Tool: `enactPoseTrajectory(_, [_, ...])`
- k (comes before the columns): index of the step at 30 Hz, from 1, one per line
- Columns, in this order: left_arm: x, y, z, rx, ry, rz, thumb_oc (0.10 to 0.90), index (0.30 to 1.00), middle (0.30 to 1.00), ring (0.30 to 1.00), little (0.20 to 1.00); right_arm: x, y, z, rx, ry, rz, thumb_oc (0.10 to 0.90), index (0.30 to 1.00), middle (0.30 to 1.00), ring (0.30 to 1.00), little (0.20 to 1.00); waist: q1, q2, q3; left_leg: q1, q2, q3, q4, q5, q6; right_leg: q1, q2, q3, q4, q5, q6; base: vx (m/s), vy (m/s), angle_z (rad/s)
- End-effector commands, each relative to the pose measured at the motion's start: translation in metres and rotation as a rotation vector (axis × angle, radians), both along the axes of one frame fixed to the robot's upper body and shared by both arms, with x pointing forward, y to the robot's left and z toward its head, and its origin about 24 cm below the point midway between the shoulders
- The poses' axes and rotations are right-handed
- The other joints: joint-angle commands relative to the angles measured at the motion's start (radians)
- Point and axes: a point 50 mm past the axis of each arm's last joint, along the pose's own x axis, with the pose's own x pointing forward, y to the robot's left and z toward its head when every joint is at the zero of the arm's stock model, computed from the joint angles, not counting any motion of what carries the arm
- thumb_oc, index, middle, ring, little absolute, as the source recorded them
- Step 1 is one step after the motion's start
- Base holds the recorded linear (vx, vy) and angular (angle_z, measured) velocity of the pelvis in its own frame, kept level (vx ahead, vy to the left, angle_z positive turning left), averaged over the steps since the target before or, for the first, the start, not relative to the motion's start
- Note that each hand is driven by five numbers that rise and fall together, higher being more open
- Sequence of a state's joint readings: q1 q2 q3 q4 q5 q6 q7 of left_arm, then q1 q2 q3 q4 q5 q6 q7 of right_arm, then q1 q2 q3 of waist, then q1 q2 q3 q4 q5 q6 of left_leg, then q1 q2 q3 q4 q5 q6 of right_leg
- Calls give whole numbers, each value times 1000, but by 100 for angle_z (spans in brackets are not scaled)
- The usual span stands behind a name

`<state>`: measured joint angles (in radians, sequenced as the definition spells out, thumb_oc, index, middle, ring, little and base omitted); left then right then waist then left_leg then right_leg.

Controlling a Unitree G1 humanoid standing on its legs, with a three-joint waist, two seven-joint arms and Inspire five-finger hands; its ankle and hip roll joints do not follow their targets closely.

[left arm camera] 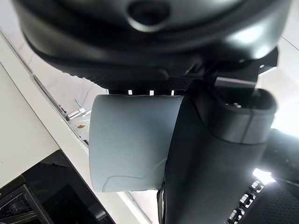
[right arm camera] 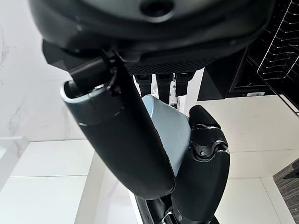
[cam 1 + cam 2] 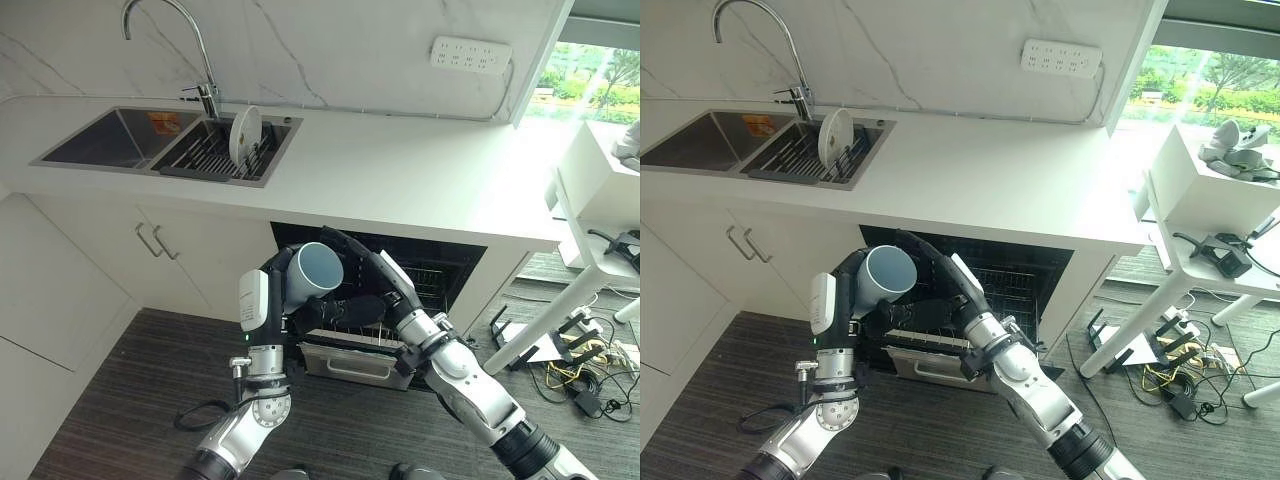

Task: Place the dishes in the dishwasher.

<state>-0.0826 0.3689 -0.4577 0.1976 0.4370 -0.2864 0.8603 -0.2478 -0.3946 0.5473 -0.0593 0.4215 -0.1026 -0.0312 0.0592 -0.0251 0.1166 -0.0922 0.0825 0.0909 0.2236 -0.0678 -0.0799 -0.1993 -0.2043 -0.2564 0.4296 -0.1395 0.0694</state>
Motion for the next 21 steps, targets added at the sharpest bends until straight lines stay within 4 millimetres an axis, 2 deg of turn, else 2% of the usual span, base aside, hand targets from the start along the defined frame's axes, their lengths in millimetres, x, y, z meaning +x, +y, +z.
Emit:
enactPoseTrajectory(1, [14, -34, 55, -20, -291, -199, 400, 300, 300, 300, 300, 3, 35, 58, 92, -282, 129, 800, 900, 900, 900, 900, 4, -40, -23, -17, -35, -28, 76, -147, 52, 119, 30, 81, -130, 8, 87, 0, 0, 0])
enactPoseTrajectory(10, [15, -34, 55, -6, -292, -204, 400, 300, 300, 300, 300, 4, 37, 59, 61, -296, 137, 800, 900, 900, 900, 900, 6, -41, -22, -15, -37, -30, 76, -149, 53, 122, 30, 81, -130, 7, 86, 0, 0, 0])
enactPoseTrajectory(11, [15, -35, 55, -2, -293, -206, 400, 300, 300, 300, 300, 4, 37, 59, 56, -301, 139, 582, 573, 573, 573, 573, 7, -41, -22, -15, -37, -30, 76, -149, 53, 122, 30, 81, -130, 7, 86, 0, 0, 0])
enactPoseTrajectory(12, [15, -35, 55, 1, -293, -210, 400, 300, 300, 300, 300, 3, 38, 60, 42, -321, 138, 400, 300, 300, 300, 300, 7, -41, -21, -14, -37, -30, 76, -149, 53, 122, 30, 81, -130, 7, 86, 0, 0, 0])
enactPoseTrajectory(21, [15, -35, 53, 12, -287, -212, 400, 300, 300, 300, 300, 4, 38, 61, 36, -329, 135, 400, 300, 300, 300, 300, 8, -41, -21, -12, -38, -30, 76, -149, 54, 123, 31, 82, -130, 7, 85, 0, 0, 0])
